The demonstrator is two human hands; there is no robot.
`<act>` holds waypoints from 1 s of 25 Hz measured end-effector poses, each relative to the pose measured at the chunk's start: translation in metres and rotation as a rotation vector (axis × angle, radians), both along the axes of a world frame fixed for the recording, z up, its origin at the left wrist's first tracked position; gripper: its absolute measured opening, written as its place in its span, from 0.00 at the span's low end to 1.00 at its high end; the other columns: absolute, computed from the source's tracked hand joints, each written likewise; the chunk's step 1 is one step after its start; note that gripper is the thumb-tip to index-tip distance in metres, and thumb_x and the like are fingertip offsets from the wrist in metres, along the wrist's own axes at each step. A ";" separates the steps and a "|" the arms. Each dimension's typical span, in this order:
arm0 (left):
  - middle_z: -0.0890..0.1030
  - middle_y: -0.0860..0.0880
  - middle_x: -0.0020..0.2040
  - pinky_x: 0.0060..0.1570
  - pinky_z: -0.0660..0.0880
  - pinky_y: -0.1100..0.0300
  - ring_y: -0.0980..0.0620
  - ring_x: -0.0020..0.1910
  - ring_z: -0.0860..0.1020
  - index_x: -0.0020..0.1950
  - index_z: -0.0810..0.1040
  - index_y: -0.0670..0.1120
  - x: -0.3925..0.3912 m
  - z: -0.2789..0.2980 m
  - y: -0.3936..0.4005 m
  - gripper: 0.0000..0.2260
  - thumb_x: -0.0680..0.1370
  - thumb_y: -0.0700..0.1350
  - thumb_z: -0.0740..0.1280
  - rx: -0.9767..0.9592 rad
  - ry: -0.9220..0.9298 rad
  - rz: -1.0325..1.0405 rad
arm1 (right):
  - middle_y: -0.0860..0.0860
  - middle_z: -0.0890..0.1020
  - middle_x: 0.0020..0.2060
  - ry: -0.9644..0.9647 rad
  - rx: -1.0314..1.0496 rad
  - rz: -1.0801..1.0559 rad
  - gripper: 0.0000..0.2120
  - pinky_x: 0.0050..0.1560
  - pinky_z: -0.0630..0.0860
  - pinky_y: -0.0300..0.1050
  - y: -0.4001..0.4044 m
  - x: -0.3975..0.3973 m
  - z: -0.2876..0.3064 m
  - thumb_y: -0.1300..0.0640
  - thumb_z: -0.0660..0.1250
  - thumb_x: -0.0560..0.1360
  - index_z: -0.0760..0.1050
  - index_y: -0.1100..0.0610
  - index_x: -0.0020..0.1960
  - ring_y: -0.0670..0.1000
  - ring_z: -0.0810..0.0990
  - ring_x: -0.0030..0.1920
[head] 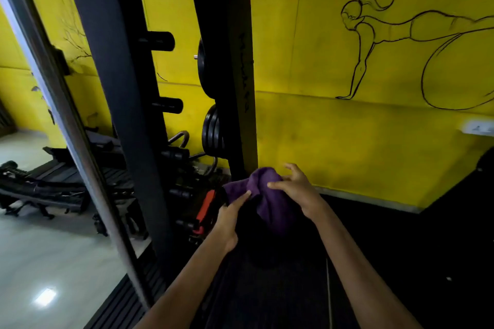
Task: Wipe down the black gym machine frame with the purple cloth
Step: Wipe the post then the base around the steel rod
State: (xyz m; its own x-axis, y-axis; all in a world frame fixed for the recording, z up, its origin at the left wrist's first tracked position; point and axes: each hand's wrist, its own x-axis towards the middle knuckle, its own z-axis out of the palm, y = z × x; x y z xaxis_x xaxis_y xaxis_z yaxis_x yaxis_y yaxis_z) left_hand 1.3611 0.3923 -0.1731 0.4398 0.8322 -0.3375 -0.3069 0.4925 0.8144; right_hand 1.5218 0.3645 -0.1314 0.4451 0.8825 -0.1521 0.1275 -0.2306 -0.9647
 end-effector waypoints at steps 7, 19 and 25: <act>0.81 0.39 0.54 0.56 0.73 0.48 0.41 0.55 0.78 0.58 0.79 0.43 0.060 -0.040 0.018 0.29 0.77 0.66 0.57 -0.240 -0.075 0.089 | 0.58 0.83 0.47 0.463 -0.225 0.144 0.12 0.39 0.78 0.41 -0.013 0.072 -0.052 0.60 0.71 0.72 0.78 0.63 0.54 0.53 0.81 0.44; 0.83 0.41 0.49 0.46 0.78 0.52 0.43 0.48 0.82 0.57 0.79 0.41 0.167 -0.108 0.028 0.10 0.77 0.41 0.68 -0.116 0.237 0.115 | 0.59 0.82 0.52 0.554 -0.337 0.007 0.16 0.51 0.78 0.47 -0.003 0.174 -0.134 0.59 0.73 0.70 0.78 0.64 0.56 0.56 0.81 0.51; 0.80 0.46 0.57 0.52 0.77 0.57 0.50 0.53 0.79 0.62 0.76 0.48 0.199 -0.148 0.098 0.11 0.80 0.42 0.64 0.052 0.350 -0.026 | 0.58 0.84 0.49 0.491 -0.251 -0.058 0.12 0.43 0.78 0.42 0.040 0.204 -0.162 0.61 0.72 0.72 0.79 0.63 0.54 0.53 0.82 0.47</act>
State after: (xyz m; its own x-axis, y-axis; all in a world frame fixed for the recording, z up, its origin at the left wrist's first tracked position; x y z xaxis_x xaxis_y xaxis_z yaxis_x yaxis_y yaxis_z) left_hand 1.5600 0.4908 -0.3209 0.3262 0.8423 -0.4291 0.0074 0.4517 0.8922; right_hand 1.7259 0.4047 -0.2934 0.3161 0.7682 -0.5568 -0.3431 -0.4546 -0.8220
